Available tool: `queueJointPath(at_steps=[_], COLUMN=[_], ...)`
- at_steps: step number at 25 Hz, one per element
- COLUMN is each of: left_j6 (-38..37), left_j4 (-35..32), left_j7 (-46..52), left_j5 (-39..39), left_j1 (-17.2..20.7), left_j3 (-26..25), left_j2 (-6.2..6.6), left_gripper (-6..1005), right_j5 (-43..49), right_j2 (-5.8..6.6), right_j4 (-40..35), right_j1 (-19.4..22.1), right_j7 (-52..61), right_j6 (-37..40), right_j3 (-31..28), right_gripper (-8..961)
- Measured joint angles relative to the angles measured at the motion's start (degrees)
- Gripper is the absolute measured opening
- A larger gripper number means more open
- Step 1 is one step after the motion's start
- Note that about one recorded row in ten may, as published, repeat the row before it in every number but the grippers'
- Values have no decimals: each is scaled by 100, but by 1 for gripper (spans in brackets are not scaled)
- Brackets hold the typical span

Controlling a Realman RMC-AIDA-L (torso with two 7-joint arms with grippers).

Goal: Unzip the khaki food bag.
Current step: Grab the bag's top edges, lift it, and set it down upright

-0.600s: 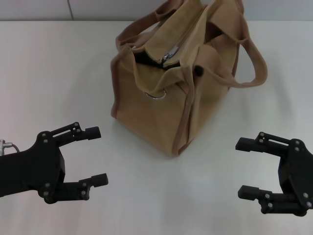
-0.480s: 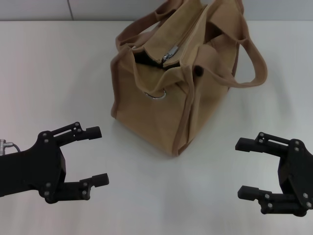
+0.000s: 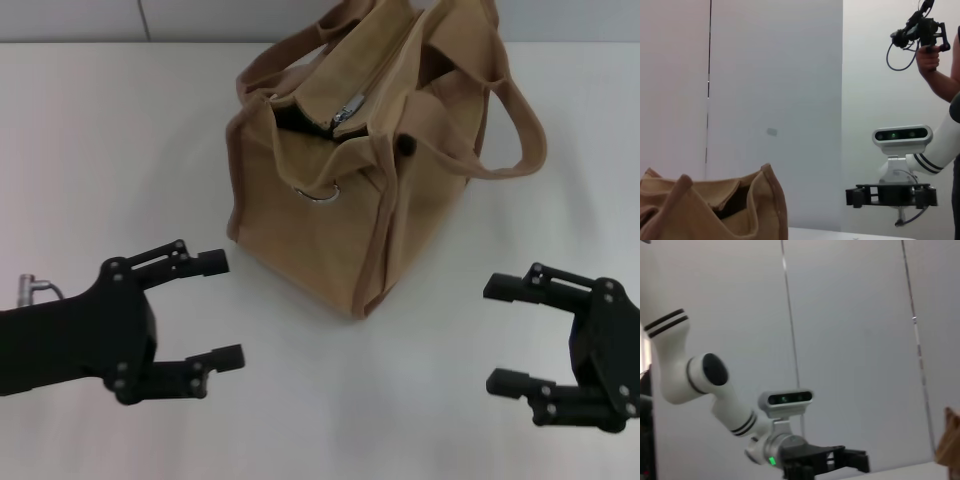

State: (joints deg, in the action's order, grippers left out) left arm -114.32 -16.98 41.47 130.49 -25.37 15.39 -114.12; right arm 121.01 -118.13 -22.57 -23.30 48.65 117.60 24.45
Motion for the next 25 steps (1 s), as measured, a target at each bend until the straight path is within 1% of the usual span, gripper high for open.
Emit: queueJointPath(at_steps=[1, 2, 3, 4, 6, 7, 8, 9, 11, 12, 13, 14, 15, 16, 17, 18, 20, 21, 22, 23, 25], left_j6=[26, 91, 91, 170, 505, 787, 787, 1000, 1372, 1674, 1674, 1831, 1902, 2040, 2139, 2234, 2501, 2501, 2728, 2728, 2885], left_j4=[-2, -3, -3, -7, 30, 253, 253, 472, 852, 1088, 1088, 1211, 1276, 1410, 1498, 1582, 1778, 1778, 1930, 1930, 2034], left_j7=[1, 5, 5, 18, 67, 46, 46, 9, -49, -68, -68, -69, -70, -70, -70, -71, -72, -72, -73, -73, -89], left_j5=[0, -1, -1, -7, -92, -184, -184, -239, -358, -527, -527, -660, -710, -798, -833, -843, -878, -878, -896, -896, -897], left_j1=[-14, -43, -43, -69, -213, -305, -305, -372, -486, -558, -558, -582, -599, -641, -680, -719, -793, -793, -813, -813, -809], left_j3=[-4, -12, -12, -21, -56, -70, -70, -76, -80, -83, -83, -86, -85, -86, -86, -92, -182, -182, -377, -377, -594], left_j2=[-28, -91, -91, -149, -408, -484, -484, -487, -489, -497, -497, -502, -505, -506, -508, -508, -508, -508, -507, -507, -506], left_gripper=[863, 863, 863, 863, 863, 863, 863, 863, 863, 863, 862, 862, 862, 862, 862, 862, 862, 862, 862, 862, 862], right_j5=[-14, -20, -20, -21, -23, -26, -26, -27, -32, -37, -37, -38, -39, -39, -40, -40, -42, -42, -42, -42, -42], right_j2=[0, 0, 0, 0, -6, -19, -19, -21, -23, -38, -38, -54, -58, -58, -64, -64, -69, -69, -70, -70, -72], right_j4=[8, 25, 25, 31, 61, 145, 145, 193, 297, 401, 401, 491, 547, 547, 615, 615, 642, 642, 652, 652, 654], right_j1=[8, 26, 26, 34, 51, 67, 67, 89, 153, 218, 218, 275, 316, 316, 365, 365, 409, 409, 419, 419, 421], right_j7=[2, 9, 9, 17, 37, 51, 51, 52, 51, 51, 51, 50, 45, 45, 34, 34, 33, 33, 33, 33, 33], right_j6=[-44, -126, -126, -180, -335, -579, -579, -691, -964, -1228, -1228, -1420, -1525, -1525, -1648, -1648, -1705, -1705, -1708, -1708, -1713], right_j3=[-91, -336, -336, -487, -905, -1375, -1375, -1598, -2100, -2656, -2656, -3117, -3382, -3382, -3731, -3731, -3928, -3928, -3940, -3940, -3944], right_gripper=[794, 794, 793, 793, 792, 792, 792, 792, 792, 792, 792, 792, 792, 792, 792, 792, 793, 793, 793, 793, 793])
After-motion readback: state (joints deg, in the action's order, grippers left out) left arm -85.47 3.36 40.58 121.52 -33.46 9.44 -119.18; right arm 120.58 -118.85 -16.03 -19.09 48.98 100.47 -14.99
